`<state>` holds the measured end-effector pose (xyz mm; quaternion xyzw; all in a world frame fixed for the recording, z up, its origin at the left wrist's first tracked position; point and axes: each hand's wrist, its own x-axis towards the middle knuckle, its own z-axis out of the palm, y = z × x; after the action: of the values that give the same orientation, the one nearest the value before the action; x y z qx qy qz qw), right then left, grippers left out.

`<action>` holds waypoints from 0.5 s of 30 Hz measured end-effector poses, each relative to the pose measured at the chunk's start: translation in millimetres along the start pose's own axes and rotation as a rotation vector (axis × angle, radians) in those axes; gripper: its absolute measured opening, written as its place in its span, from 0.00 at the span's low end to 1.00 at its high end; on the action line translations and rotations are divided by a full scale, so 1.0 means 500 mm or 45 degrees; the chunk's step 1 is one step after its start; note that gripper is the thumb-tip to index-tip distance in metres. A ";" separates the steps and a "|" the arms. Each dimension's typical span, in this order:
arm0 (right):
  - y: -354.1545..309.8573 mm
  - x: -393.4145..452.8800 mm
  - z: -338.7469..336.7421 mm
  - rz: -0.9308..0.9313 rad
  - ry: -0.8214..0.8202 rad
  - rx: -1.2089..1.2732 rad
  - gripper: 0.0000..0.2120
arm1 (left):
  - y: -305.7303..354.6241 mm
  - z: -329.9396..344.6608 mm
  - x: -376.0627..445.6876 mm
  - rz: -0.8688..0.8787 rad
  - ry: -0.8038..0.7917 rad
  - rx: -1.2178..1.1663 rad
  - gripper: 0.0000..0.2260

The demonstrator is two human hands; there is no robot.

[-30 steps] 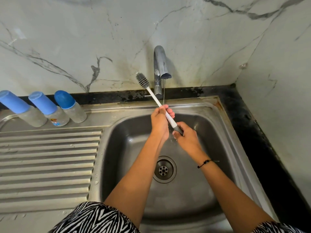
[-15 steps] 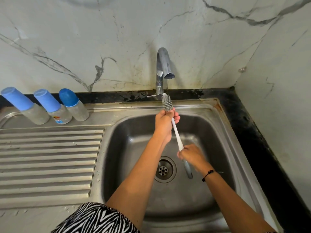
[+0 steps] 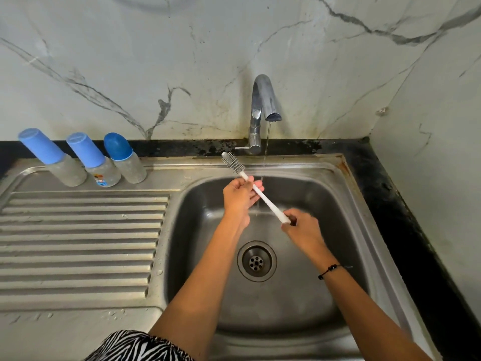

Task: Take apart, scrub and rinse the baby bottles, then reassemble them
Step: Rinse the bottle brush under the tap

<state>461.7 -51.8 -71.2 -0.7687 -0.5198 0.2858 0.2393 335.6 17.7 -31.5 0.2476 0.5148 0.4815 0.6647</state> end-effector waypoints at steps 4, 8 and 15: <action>-0.014 0.012 -0.023 -0.180 0.212 -0.180 0.11 | -0.007 -0.021 -0.008 -0.079 0.128 0.030 0.08; -0.024 0.021 -0.043 -0.445 0.497 -0.320 0.08 | 0.001 -0.031 -0.014 -0.051 0.187 0.150 0.07; -0.045 0.045 -0.061 -0.528 0.426 -0.458 0.08 | -0.011 -0.041 -0.024 0.245 0.368 0.536 0.05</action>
<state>474.6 -25.2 -38.5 -0.7126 -0.6611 0.0042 0.2348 318.7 1.3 -38.0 0.3569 0.6672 0.4552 0.4693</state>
